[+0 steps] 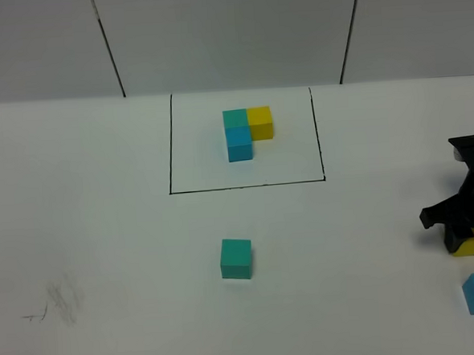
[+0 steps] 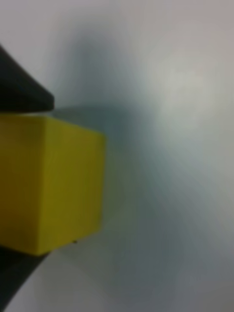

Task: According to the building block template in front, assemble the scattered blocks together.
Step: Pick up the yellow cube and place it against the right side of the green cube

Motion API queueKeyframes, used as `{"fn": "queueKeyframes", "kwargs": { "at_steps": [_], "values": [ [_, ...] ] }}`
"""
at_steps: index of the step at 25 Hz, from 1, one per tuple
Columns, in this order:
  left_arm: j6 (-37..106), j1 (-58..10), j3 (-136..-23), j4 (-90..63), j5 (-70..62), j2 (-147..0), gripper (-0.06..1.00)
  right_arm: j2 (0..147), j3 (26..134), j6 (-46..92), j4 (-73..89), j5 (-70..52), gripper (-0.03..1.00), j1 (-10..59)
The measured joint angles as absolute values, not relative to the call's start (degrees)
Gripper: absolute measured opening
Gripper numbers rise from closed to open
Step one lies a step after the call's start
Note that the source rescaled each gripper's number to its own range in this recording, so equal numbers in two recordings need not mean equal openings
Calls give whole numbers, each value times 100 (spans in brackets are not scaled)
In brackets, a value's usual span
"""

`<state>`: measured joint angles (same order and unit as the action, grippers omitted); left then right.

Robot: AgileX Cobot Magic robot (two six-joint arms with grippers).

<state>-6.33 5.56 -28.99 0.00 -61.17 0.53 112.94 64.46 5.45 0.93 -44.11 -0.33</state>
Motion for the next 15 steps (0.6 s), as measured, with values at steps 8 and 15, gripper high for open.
{"fn": "queueKeyframes", "kwargs": {
  "at_steps": [8, 15],
  "values": [
    [-633, 556, -2899, 0, -6117, 53, 59, 10570, 6446, 1746, -84, -4626, 2, 188],
    [-633, 556, -2899, 0, -6117, 53, 59, 9731, 6446, 4580, -104, -4575, 2, 1604]
  ]
}}
